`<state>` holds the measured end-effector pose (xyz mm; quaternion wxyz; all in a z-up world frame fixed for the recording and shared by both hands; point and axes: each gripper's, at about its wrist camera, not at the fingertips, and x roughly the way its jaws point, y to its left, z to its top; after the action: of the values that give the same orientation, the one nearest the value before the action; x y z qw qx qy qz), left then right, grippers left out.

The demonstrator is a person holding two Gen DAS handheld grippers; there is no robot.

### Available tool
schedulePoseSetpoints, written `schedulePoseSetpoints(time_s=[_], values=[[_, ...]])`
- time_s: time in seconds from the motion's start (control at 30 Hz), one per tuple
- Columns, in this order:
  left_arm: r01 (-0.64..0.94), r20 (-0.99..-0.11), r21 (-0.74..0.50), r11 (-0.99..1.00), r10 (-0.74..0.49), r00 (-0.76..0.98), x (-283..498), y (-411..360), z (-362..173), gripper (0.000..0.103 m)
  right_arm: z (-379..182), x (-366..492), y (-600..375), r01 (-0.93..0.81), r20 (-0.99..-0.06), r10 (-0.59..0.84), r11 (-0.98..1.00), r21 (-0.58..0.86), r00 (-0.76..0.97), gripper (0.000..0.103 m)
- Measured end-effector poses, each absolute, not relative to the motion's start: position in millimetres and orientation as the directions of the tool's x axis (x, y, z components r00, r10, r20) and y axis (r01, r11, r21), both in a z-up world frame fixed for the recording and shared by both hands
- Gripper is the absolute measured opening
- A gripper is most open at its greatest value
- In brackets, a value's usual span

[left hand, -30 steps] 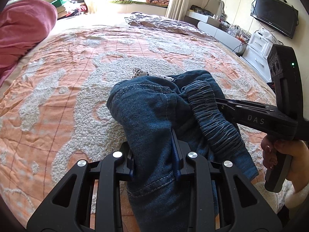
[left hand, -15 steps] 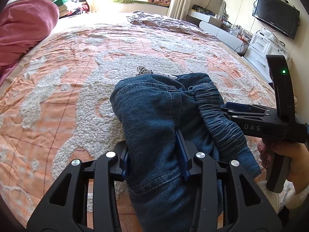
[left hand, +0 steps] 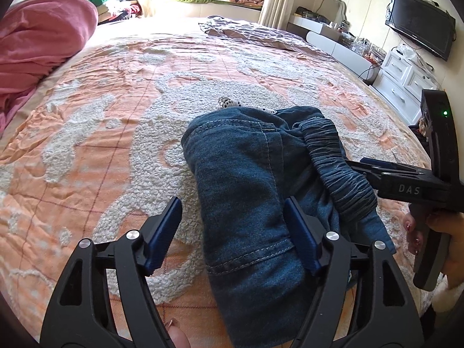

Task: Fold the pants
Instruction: 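Open both grippers and release the compact folded pants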

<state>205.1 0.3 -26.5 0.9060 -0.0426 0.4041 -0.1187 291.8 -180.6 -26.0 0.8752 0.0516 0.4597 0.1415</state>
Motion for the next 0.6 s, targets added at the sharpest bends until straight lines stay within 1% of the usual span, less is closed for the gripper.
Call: schedulePoseSetpoints(time_s=[0.2, 0.23, 0.27, 0.4, 0.53, 0.6], values=[[0.176, -0.718, -0.173, 0.969, -0.247, 0.651, 197.2, 3.0, -24.5, 0.076, -17.3, 283.9, -189.1, -0.189, -0.778, 0.296, 0.955, 0.228, 0.555, 0.087], [0.175, -0.717, -0.174, 0.969, -0.246, 0.652, 195.3, 4.2, -23.8, 0.081, -16.3, 282.9, -189.5, -0.188, -0.776, 0.296, 0.955, 0.23, 0.557, 0.087], [0.173, -0.717, -0.176, 0.969, -0.247, 0.652, 194.5, 5.4, -22.9, 0.083, -14.8, 281.3, -189.9, -0.188, -0.775, 0.296, 0.955, 0.229, 0.559, 0.091], [0.174, -0.716, -0.17, 0.97, -0.243, 0.655, 185.6, 6.4, -19.8, 0.087, -7.7, 274.7, -187.9, -0.203, -0.765, 0.292, 0.956, 0.212, 0.575, 0.092], [0.167, -0.705, -0.174, 0.971, -0.241, 0.667, 176.3, 6.4, -14.7, 0.093, 2.4, 265.1, -186.0, -0.22, -0.746, 0.285, 0.957, 0.187, 0.602, 0.094], [0.159, -0.699, -0.172, 0.972, -0.234, 0.676, 172.3, 6.8, -11.9, 0.093, 6.2, 259.6, -187.2, -0.223, -0.732, 0.291, 0.956, 0.192, 0.616, 0.096]])
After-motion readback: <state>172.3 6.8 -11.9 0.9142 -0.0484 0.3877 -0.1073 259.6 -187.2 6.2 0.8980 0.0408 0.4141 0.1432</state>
